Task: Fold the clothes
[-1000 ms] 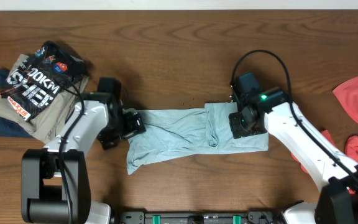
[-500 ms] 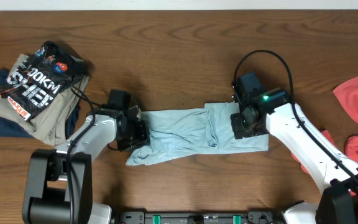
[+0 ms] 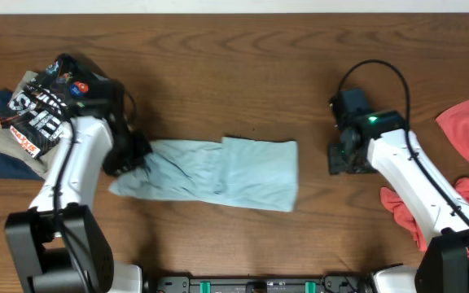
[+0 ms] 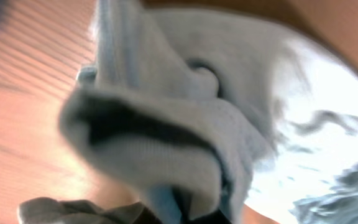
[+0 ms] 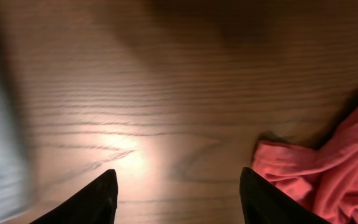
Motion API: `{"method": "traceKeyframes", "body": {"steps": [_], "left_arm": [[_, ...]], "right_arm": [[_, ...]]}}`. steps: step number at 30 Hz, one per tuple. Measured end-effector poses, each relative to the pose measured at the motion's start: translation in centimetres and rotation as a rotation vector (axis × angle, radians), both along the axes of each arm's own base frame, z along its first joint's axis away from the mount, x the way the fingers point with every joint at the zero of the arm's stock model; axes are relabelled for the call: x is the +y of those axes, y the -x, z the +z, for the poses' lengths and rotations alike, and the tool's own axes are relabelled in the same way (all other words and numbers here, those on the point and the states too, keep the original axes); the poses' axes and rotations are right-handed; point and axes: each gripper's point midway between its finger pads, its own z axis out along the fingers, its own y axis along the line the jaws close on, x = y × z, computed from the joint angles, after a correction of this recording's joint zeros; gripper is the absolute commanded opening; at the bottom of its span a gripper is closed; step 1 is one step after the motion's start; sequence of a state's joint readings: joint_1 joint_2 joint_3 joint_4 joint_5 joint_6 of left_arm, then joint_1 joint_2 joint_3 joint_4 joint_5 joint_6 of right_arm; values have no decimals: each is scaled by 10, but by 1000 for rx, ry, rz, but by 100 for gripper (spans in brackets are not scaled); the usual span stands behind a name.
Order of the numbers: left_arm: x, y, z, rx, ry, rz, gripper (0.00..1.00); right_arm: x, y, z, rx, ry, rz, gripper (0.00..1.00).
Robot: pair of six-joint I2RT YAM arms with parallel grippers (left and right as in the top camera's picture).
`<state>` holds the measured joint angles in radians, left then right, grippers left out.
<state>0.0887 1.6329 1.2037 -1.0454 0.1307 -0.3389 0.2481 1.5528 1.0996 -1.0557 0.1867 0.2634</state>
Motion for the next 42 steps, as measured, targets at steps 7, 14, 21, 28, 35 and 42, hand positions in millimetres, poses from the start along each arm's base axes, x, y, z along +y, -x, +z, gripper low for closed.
{"method": "traceKeyframes", "body": {"steps": [7, 14, 21, 28, 35, 42], "left_arm": [[-47, -19, 45, -65, 52, -132, 6], [-164, -6, 50, -131, 114, -463, 6], [-250, 28, 21, -96, 135, -698, 50], [-248, 32, 12, -61, 105, -715, 51], [-155, -13, 51, -162, 30, -452, 60], [-67, -31, 70, -199, -14, -168, 70]], "right_arm": [[-10, -2, 0, -3, 8, -32, 63], [-10, -1, 0, -2, 7, -33, 63], [-8, -1, 0, 0, -4, -32, 65], [7, -3, -2, 3, -87, 1, 73], [51, -4, 0, 16, -323, 167, 75], [120, -15, 15, -84, -512, 396, 75]]}}
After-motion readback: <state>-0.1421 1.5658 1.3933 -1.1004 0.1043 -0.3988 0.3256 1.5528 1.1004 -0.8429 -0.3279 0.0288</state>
